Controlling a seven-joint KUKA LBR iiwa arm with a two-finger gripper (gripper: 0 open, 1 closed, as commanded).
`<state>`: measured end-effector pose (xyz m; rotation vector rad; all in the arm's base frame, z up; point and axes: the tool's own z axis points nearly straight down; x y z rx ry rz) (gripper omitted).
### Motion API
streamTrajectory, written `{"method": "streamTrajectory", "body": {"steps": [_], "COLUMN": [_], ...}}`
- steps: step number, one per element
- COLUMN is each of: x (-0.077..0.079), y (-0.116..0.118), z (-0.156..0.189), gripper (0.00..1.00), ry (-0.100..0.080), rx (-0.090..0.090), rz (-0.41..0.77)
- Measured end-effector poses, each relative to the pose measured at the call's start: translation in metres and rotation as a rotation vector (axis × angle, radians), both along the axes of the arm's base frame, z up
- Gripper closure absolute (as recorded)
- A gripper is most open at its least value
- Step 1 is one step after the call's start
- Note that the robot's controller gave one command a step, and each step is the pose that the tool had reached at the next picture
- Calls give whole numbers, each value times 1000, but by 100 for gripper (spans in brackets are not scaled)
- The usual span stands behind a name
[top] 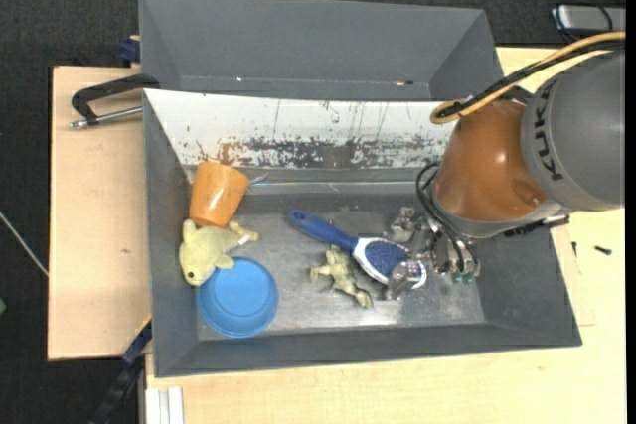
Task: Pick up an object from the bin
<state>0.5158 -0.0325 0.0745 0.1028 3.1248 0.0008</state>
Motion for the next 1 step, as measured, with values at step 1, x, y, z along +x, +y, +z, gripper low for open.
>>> {"method": "streamTrajectory", "body": {"steps": [1], "x": [-2], "y": [26], "z": [139], "gripper": [100], "ry": [4], "rx": [1], "rz": [0]}}
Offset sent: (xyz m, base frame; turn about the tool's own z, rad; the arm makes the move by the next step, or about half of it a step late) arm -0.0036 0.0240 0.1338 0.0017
